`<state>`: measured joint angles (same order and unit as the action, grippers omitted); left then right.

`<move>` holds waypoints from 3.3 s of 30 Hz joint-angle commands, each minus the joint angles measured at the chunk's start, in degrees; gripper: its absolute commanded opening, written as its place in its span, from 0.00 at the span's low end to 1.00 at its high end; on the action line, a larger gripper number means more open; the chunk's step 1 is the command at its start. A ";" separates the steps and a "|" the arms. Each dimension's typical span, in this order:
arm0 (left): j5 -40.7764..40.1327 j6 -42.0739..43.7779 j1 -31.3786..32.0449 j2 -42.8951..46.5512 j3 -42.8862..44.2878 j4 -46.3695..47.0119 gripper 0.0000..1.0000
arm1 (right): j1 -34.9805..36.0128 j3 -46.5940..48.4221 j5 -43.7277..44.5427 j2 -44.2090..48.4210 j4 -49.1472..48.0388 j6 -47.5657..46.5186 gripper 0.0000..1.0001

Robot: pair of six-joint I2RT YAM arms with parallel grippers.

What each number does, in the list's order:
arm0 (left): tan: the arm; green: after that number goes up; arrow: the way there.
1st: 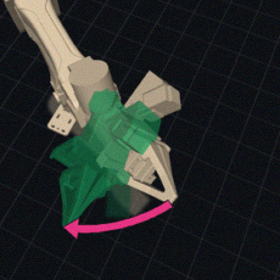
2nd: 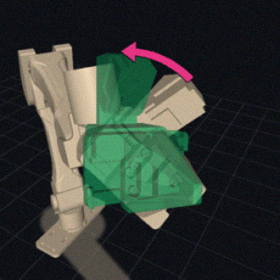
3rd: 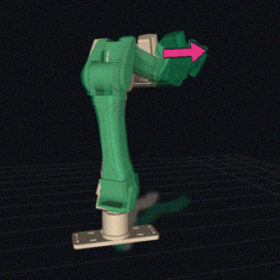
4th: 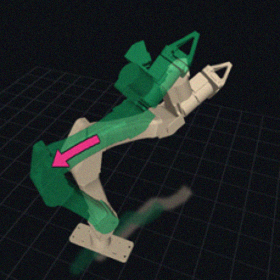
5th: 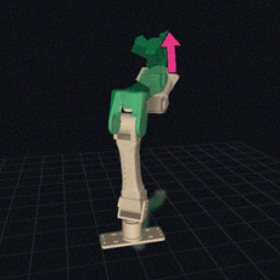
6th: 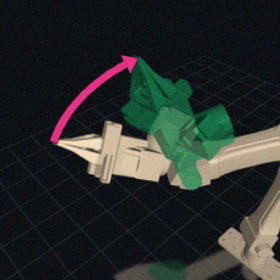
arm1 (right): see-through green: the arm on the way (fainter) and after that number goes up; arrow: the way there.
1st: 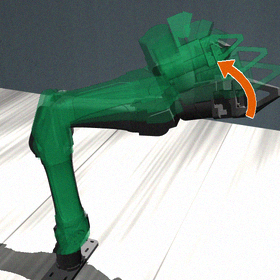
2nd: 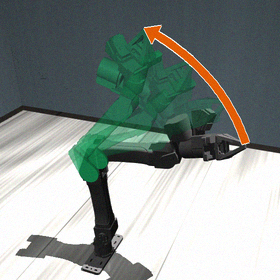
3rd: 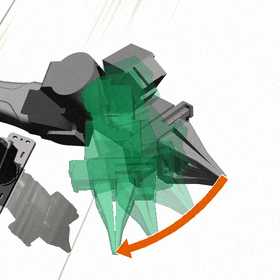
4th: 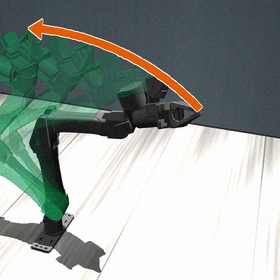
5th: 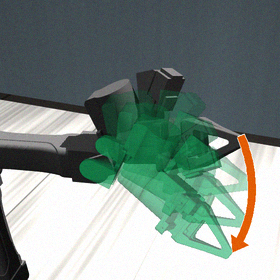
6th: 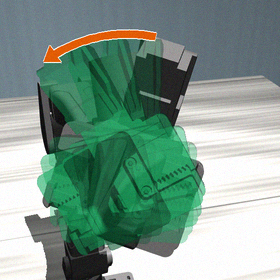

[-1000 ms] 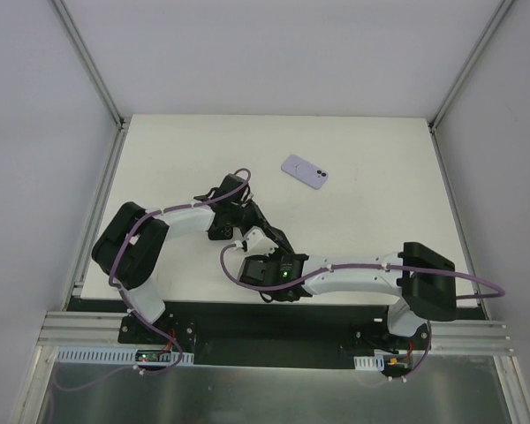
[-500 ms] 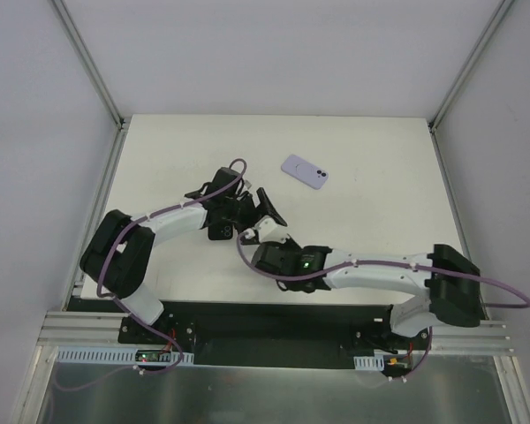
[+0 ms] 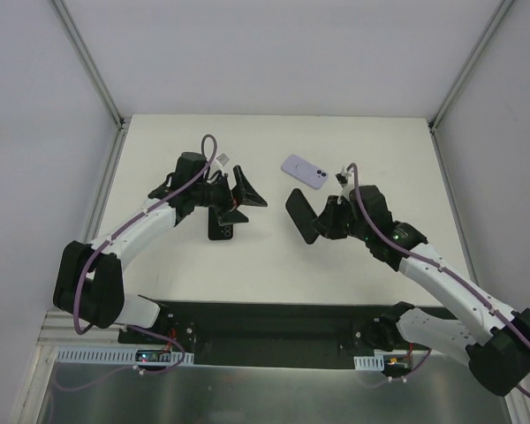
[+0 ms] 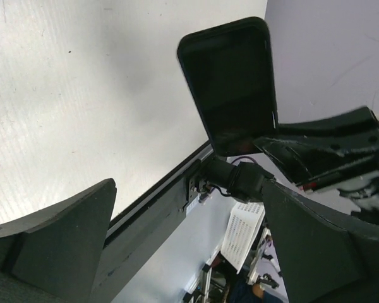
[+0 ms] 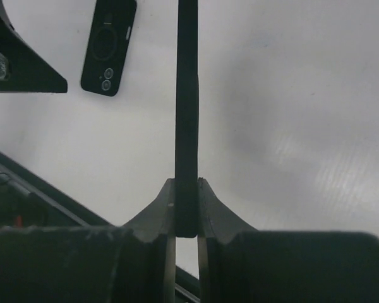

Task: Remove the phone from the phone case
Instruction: Adjust the phone.

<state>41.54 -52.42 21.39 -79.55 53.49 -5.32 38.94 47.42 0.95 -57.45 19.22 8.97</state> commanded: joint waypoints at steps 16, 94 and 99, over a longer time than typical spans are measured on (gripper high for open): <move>10.85 -19.81 0.06 0.37 -13.94 47.93 0.88 | -12.31 -13.23 -31.80 1.21 -54.54 42.51 0.01; 8.73 -41.09 -1.08 -8.08 -11.13 76.34 0.00 | -11.25 -25.88 -35.41 -6.45 -75.75 59.41 0.01; 7.95 -43.19 -1.08 -5.36 -11.04 76.69 0.00 | -11.25 -27.11 -34.79 -6.97 -77.03 56.86 0.01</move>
<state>50.50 -92.38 21.39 -90.26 40.99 65.93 28.18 21.82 -34.09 -65.34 -55.07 69.19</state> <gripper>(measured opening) 0.114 0.078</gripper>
